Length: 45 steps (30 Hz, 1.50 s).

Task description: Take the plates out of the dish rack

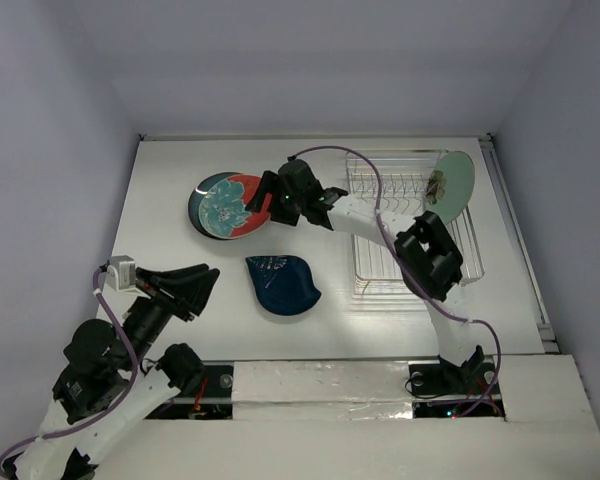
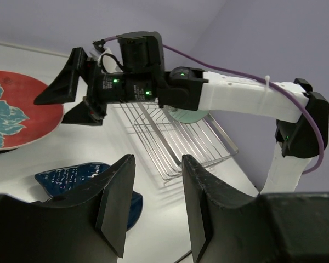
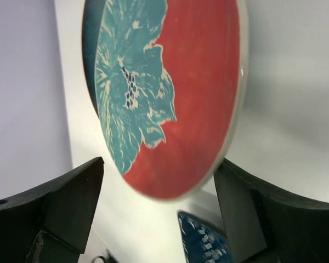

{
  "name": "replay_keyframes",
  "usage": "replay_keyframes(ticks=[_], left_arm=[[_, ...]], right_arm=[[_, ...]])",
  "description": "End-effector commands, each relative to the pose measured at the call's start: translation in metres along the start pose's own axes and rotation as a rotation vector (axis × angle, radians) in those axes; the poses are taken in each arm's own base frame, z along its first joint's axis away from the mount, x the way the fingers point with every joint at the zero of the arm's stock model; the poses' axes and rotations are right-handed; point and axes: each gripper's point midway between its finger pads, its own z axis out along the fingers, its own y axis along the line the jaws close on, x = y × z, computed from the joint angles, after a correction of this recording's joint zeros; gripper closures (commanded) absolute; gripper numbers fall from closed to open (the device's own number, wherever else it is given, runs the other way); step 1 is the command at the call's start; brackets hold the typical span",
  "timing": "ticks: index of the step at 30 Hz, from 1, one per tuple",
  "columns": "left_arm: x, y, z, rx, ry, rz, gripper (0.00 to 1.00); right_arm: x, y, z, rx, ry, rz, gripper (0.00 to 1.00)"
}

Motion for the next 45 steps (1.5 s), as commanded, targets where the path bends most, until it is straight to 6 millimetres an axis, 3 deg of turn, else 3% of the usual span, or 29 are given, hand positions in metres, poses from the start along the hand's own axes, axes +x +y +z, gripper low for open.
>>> replay_keyframes(ticks=[1,7,9,12,13,15,16,19,20,23,24,27,28,30,31,32,35,40,45], left_arm=[[-0.011,-0.005,-0.003,0.024,-0.047,-0.017,0.63],[-0.012,-0.005,-0.004,0.028,-0.054,-0.016,0.63],[-0.013,-0.005,-0.005,0.029,-0.056,-0.016,0.63],[-0.013,-0.006,-0.005,0.031,-0.060,-0.018,0.63],[-0.014,-0.006,-0.006,0.032,-0.061,-0.016,0.63],[-0.014,-0.006,-0.006,0.034,-0.064,-0.016,0.63],[-0.015,-0.006,-0.006,0.035,-0.067,-0.013,0.63],[-0.015,-0.006,-0.004,0.038,-0.073,0.003,0.63],[-0.016,-0.007,-0.003,0.039,-0.075,0.006,0.62],[-0.015,-0.006,-0.002,0.038,-0.074,0.015,0.62],[-0.016,-0.007,-0.001,0.039,-0.076,0.016,0.62],[-0.017,-0.007,-0.001,0.042,-0.083,0.024,0.62],[-0.015,-0.007,0.001,0.039,-0.078,0.027,0.61],[-0.015,-0.007,0.002,0.037,-0.074,0.032,0.61],[-0.012,-0.006,0.005,0.031,-0.062,0.036,0.61],[-0.011,-0.005,0.006,0.027,-0.056,0.039,0.61],[-0.010,-0.005,0.008,0.024,-0.051,0.042,0.59],[-0.013,-0.006,0.004,0.032,-0.065,0.037,0.58],[-0.014,-0.006,0.003,0.036,-0.071,0.033,0.58]], right_arm=[[-0.018,0.017,-0.041,0.023,-0.064,-0.123,0.12],[-0.015,0.009,-0.058,0.064,-0.037,-0.226,0.12],[-0.017,0.005,-0.061,0.099,-0.033,-0.247,0.16],[-0.045,0.001,-0.080,0.161,-0.145,-0.268,0.50],[-0.063,-0.002,-0.098,0.184,-0.207,-0.262,0.75],[-0.086,-0.008,-0.121,0.204,-0.272,-0.267,1.00],[-0.105,-0.006,-0.147,0.211,-0.336,-0.262,1.00],[-0.160,-0.059,-0.197,0.369,-0.474,-0.233,1.00],[-0.187,-0.084,-0.231,0.433,-0.545,-0.197,1.00],[-0.220,-0.136,-0.297,0.662,-0.681,-0.192,1.00],[-0.230,-0.161,-0.330,0.753,-0.715,-0.189,1.00],[-0.243,-0.203,-0.391,0.958,-0.767,-0.200,0.88],[-0.245,-0.214,-0.406,1.007,-0.770,-0.191,0.76],[-0.244,-0.233,-0.429,1.079,-0.746,-0.165,0.64],[-0.247,-0.245,-0.447,1.114,-0.752,-0.143,0.48],[-0.246,-0.251,-0.453,1.130,-0.737,-0.145,0.38],[-0.241,-0.273,-0.460,1.154,-0.678,-0.138,0.37],[-0.234,-0.297,-0.427,1.109,-0.505,-0.227,0.41],[-0.235,-0.318,-0.405,1.089,-0.436,-0.210,0.46]])
